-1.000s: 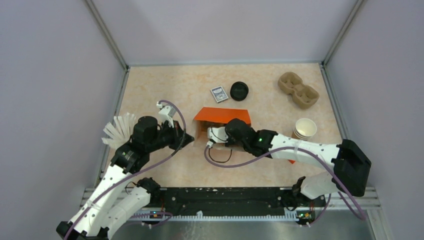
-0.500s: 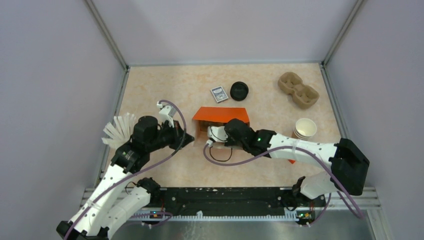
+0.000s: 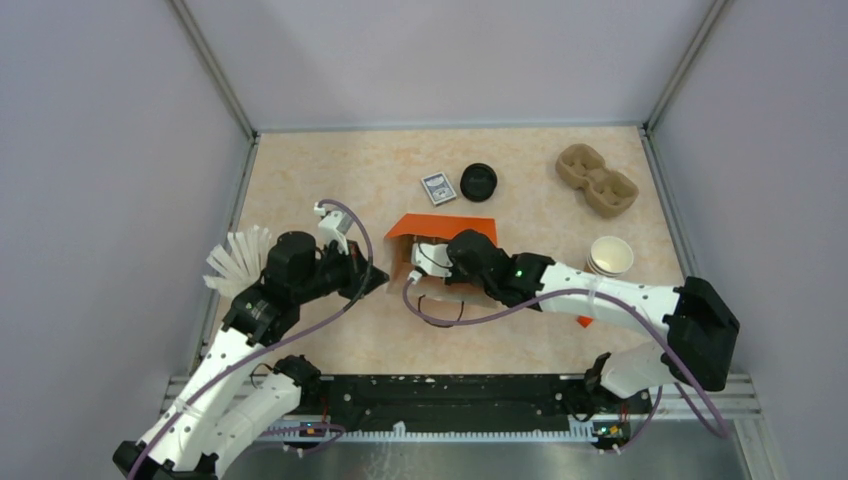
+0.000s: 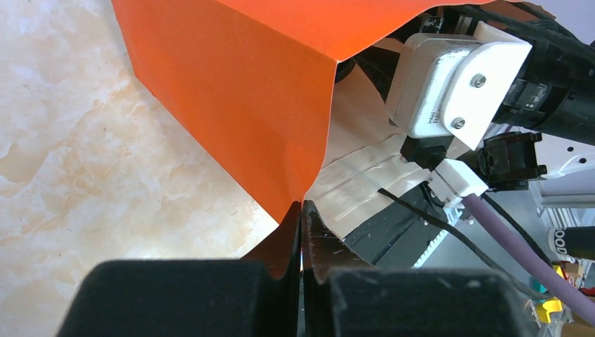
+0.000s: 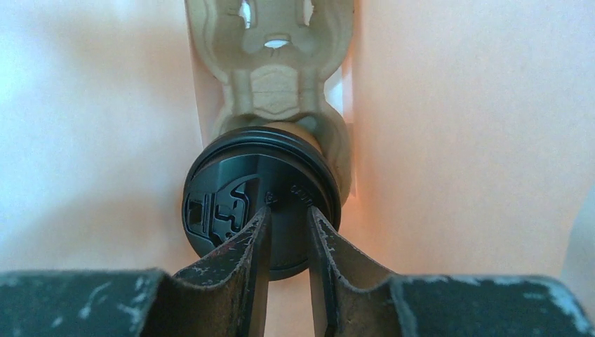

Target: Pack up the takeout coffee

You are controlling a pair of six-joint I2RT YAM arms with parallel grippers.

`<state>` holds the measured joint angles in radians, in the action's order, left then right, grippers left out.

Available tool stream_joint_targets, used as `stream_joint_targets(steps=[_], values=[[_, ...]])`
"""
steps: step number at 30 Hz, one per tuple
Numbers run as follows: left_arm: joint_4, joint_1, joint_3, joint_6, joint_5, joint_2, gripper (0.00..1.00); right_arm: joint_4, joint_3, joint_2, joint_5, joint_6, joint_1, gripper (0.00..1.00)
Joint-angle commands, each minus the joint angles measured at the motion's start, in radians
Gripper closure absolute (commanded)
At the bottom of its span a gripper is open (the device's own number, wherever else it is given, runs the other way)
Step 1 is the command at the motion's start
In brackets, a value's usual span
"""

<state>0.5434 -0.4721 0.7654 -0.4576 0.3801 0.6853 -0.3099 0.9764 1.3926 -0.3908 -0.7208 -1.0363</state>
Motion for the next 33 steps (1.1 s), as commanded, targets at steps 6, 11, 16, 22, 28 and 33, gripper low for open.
stream_joint_targets(steps=[6, 11, 16, 22, 28, 33], values=[[-0.059, -0.001, 0.015, 0.009, 0.02, 0.009, 1.0, -0.023, 0.058, -0.047, 0.042, 0.012, -0.013, 0.75], [-0.06, -0.001, 0.029, 0.01, 0.029, 0.02, 1.0, -0.021, 0.097, -0.043, 0.057, 0.021, -0.014, 0.75], [-0.051, 0.0, 0.083, -0.007, 0.034, 0.053, 1.0, -0.11, 0.193, -0.067, 0.125, 0.045, -0.025, 0.73], [-0.024, 0.0, 0.168, -0.04, 0.036, 0.126, 1.0, -0.17, 0.237, -0.12, 0.187, 0.064, -0.03, 0.72], [0.002, 0.0, 0.241, -0.085, 0.047, 0.186, 1.0, -0.196, 0.268, -0.141, 0.236, 0.096, -0.03, 0.71], [0.019, 0.0, 0.281, -0.12, 0.035, 0.22, 1.0, -0.107, 0.276, -0.167, 0.17, 0.147, -0.028, 0.7]])
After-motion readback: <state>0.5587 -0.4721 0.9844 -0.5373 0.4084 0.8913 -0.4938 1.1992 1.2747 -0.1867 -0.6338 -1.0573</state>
